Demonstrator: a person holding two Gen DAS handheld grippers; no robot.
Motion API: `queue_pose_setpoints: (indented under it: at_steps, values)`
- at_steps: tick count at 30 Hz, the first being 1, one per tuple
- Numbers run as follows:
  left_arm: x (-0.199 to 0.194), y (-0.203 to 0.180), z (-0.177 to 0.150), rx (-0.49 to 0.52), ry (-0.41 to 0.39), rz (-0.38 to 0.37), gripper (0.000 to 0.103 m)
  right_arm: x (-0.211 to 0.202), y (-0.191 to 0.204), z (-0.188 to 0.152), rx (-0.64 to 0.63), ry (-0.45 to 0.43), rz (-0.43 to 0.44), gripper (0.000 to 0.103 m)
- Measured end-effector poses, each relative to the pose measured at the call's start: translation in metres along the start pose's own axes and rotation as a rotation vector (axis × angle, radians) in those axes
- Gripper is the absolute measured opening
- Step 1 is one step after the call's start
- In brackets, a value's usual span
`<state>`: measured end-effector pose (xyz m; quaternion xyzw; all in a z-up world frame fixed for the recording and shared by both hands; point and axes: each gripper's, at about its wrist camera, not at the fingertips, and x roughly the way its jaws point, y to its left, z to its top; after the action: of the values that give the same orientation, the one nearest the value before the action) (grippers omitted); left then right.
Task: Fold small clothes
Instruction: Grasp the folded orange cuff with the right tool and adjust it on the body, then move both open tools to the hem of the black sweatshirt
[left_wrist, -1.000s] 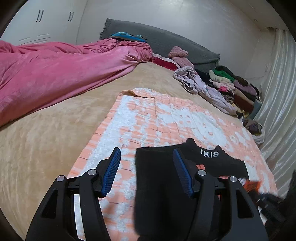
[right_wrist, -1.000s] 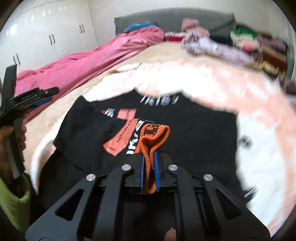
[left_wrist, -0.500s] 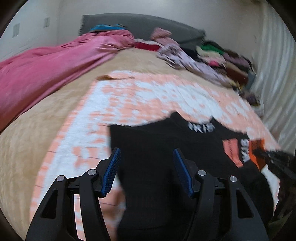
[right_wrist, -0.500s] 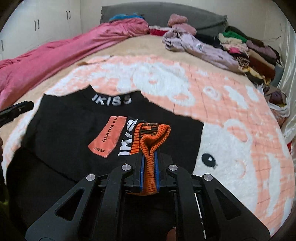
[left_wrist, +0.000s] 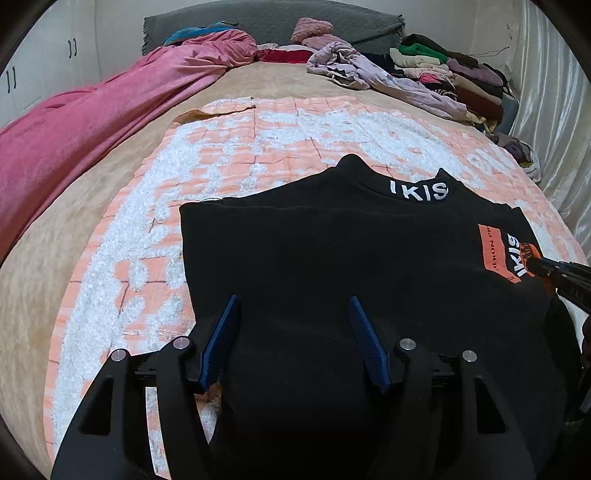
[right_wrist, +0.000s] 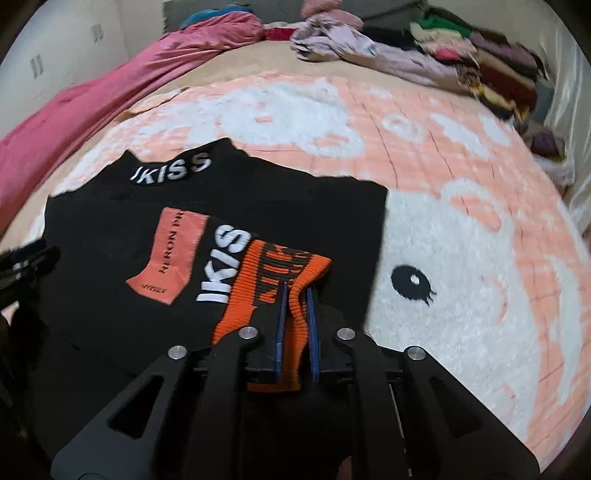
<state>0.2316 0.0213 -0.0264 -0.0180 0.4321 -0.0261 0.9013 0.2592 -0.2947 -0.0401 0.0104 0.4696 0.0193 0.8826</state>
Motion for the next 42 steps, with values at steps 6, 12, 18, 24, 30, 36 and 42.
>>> queue_pose_setpoints:
  at_steps: [6,12,18,24,30,36,42]
  values:
    - [-0.001,-0.001,0.001,-0.016,-0.006,-0.011,0.061,-0.024,-0.01,-0.001,0.023,-0.064,-0.018,0.01]
    - [-0.024,-0.004,0.001,-0.025,-0.042,-0.046,0.06,-0.055,0.009,-0.005,-0.044,-0.149,0.045,0.023]
    - [-0.042,-0.024,-0.005,0.039,-0.064,-0.064,0.06,-0.053,0.055,-0.012,-0.187,-0.134,0.094,0.024]
    - [-0.019,-0.032,-0.019,0.087,0.029,-0.004,0.062,-0.025,0.057,-0.022,-0.211,-0.029,0.037,0.024]
    - [-0.019,-0.023,-0.018,0.049,0.033,-0.045,0.063,-0.012,0.044,-0.026,-0.149,0.01,0.063,0.025]
    - [-0.019,-0.023,-0.018,0.044,0.034,-0.049,0.063,-0.012,0.044,-0.027,-0.132,0.01,0.07,0.028]
    - [-0.025,-0.022,-0.015,0.027,0.018,-0.07,0.063,-0.022,0.045,-0.025,-0.126,-0.008,0.085,0.04]
